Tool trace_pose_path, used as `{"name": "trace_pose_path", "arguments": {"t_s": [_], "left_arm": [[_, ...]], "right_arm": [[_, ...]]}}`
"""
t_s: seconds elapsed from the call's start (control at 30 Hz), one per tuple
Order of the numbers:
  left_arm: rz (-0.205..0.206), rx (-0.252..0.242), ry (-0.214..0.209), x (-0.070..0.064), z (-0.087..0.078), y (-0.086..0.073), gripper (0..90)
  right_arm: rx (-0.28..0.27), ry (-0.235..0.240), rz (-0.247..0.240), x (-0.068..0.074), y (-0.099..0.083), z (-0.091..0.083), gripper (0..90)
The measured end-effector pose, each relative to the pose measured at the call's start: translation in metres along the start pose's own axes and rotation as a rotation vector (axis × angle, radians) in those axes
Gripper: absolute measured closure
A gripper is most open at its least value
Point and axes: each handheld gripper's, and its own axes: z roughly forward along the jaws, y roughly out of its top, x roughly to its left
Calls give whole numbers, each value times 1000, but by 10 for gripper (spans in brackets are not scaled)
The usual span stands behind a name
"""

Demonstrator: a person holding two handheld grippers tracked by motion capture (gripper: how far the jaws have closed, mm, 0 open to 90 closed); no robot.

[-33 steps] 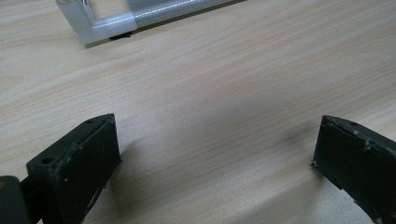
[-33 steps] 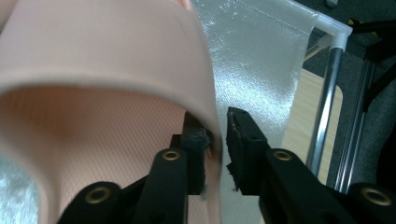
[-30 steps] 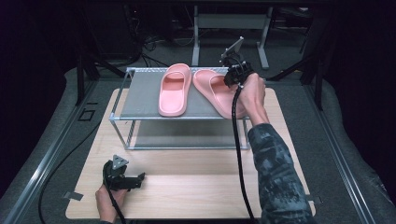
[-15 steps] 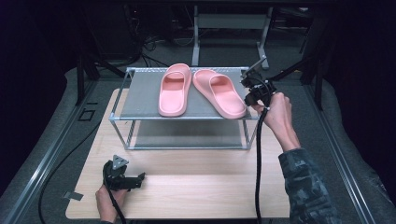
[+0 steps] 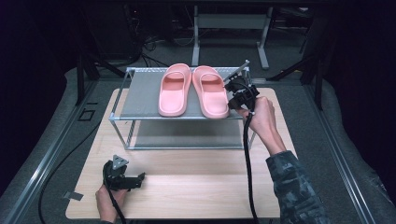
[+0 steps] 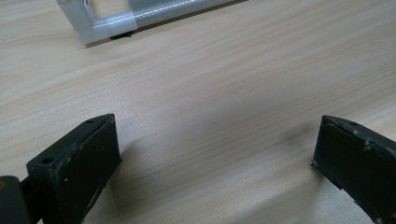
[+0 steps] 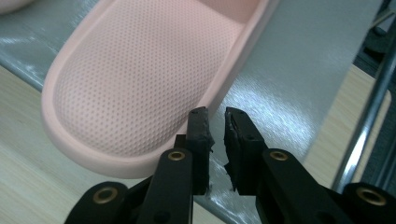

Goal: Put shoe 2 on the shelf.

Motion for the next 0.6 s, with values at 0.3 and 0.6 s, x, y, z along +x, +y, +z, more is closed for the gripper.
{"name": "trace_pose_path", "arguments": {"t_s": [0.3,0.6], "left_arm": [[0,0,0,0,0,0,0],[2,1,-2,0,0,0,0]], "right_arm": [[-41,39,-6,6,16,11,800],[-64,52,15,4,26,19,800]]}}
